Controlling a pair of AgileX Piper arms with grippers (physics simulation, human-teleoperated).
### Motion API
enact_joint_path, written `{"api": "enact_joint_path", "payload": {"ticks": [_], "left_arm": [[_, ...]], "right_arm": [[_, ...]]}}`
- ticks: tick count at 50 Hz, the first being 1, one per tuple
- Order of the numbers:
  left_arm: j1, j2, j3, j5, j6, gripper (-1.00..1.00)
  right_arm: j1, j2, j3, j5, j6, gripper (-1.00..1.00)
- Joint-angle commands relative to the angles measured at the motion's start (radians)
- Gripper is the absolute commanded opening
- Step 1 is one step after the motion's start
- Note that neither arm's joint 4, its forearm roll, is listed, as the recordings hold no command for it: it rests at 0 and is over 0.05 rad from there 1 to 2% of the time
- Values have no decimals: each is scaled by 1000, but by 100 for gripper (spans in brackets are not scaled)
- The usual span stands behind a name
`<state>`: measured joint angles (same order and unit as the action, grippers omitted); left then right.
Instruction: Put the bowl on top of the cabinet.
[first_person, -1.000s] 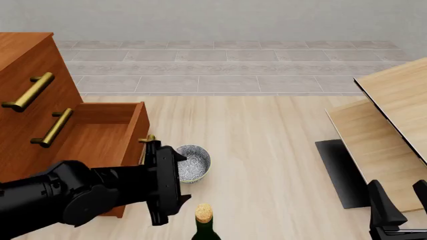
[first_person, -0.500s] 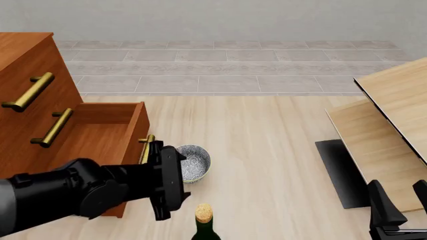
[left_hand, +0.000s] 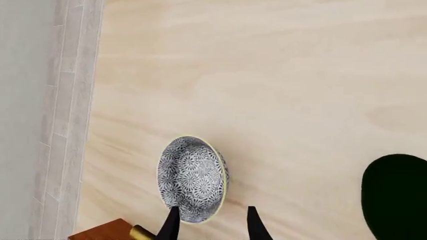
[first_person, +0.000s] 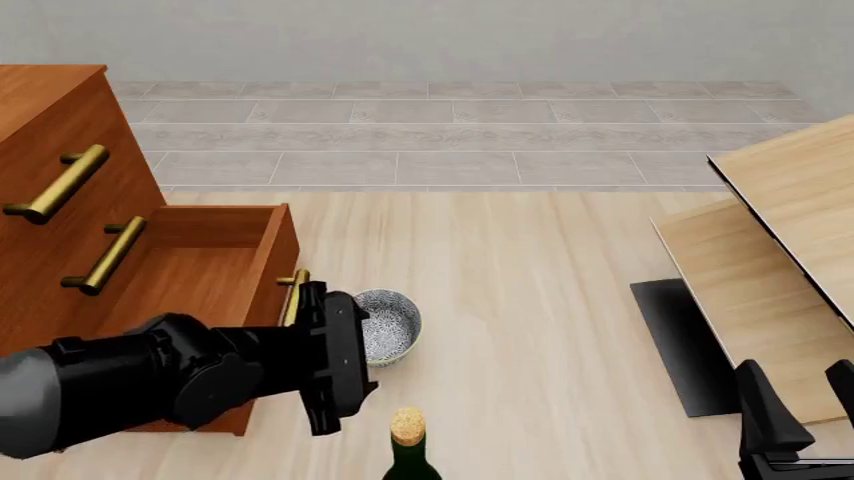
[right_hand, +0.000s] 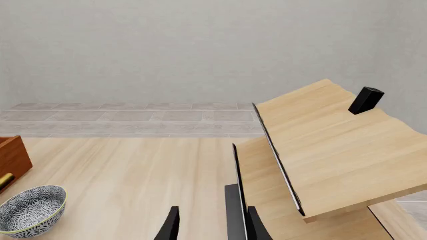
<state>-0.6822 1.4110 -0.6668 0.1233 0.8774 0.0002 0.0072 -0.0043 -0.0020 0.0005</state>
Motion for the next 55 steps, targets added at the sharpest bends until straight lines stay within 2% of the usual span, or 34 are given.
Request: {"api": "enact_joint_path", "payload": {"ticks": [1, 24, 55], "left_arm": [[12, 24, -5, -15, 6, 100], [34, 75, -20, -47, 20, 100], [51, 224, -59, -131, 33, 100]], "right_arm": [[0, 0, 0, 0, 0, 100], [0, 0, 0, 0, 0, 100], [0, 0, 0, 0, 0, 100]]}}
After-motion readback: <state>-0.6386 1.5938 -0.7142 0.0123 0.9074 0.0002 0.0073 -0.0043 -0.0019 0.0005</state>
